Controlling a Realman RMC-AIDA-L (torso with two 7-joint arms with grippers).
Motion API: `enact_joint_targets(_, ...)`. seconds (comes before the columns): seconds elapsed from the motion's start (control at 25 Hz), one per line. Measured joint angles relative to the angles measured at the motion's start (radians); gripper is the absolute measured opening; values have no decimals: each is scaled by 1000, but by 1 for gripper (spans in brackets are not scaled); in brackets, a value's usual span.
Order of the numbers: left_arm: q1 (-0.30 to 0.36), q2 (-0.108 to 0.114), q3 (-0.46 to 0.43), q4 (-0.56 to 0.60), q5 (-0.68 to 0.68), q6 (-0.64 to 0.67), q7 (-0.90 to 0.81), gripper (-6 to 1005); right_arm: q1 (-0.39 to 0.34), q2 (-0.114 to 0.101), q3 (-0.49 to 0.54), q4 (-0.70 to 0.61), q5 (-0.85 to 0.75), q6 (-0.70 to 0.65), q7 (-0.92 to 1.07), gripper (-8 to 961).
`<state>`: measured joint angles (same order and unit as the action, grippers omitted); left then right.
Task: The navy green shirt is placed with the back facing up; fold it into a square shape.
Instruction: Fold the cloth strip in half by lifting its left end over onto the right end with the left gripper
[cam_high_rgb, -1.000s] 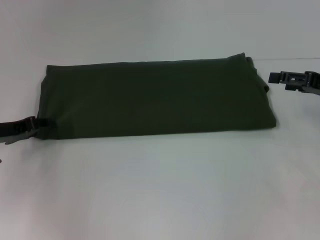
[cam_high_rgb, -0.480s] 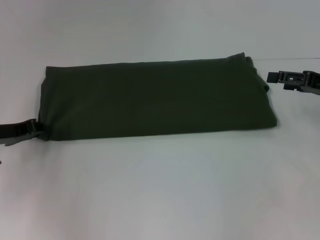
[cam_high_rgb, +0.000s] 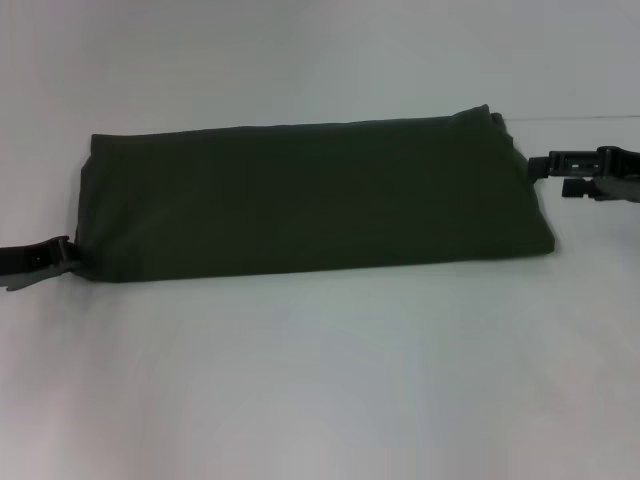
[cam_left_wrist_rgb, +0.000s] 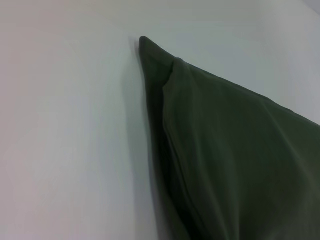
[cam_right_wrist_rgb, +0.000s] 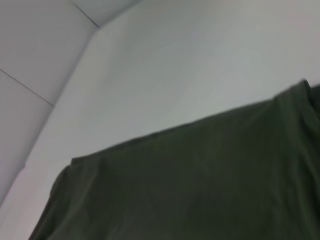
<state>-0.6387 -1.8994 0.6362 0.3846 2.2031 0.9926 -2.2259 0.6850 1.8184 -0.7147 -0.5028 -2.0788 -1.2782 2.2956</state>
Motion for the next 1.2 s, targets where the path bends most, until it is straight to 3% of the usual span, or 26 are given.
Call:
enact_joint_targets(0.2, -3, 2, -1, -1, 0, 1, 0, 16, 41, -32, -19, -1, -101, -17, 135, 872)
enact_joint_targets(0.44, -3, 2, 0, -1, 0, 1, 0, 16, 75, -39, -20, 4, -234, 5, 194, 869)
enact_joint_targets(1.2, -2, 3, 3, 5, 0, 1, 0, 15, 114, 58, -34, 80, -322, 229, 167, 859)
